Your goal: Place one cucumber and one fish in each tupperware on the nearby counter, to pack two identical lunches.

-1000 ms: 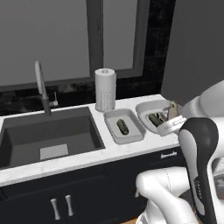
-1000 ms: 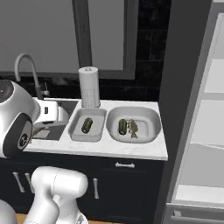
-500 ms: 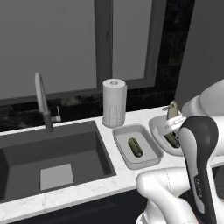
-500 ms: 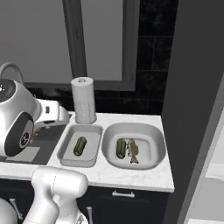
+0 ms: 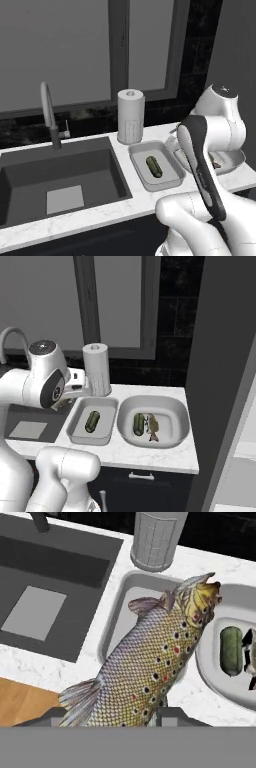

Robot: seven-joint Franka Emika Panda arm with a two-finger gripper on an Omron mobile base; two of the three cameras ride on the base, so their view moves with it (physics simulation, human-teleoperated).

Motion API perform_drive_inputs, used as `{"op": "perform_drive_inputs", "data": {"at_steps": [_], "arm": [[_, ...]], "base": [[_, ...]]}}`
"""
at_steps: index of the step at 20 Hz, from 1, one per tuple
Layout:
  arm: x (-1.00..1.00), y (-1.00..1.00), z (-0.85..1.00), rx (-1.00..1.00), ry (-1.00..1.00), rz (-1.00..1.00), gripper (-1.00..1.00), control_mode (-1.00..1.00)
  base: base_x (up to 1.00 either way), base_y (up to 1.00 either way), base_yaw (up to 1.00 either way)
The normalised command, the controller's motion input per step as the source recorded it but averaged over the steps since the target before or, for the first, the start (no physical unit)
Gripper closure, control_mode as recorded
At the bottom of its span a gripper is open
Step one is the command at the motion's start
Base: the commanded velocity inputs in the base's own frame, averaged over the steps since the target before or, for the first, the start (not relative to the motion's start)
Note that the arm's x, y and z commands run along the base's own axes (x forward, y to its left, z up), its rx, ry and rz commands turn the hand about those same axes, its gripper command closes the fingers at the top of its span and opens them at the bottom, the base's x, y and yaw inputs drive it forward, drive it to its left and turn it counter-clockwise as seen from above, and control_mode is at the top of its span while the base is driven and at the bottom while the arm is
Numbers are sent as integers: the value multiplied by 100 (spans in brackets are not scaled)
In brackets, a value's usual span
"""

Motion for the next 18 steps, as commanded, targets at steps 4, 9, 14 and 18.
{"op": "perform_drive_inputs", "data": {"at_steps": [4, 9, 14, 18], "arm": [[45, 15, -95, -36, 0, 13, 100, -100], [38, -23, -65, -7, -8, 6, 100, -100], [66, -18, -26, 0, 7, 0, 100, -100], [66, 0, -24, 0, 11, 0, 100, -100]], "base": [[0, 0, 0], [0, 0, 0], [0, 0, 0], [0, 0, 0]]}}
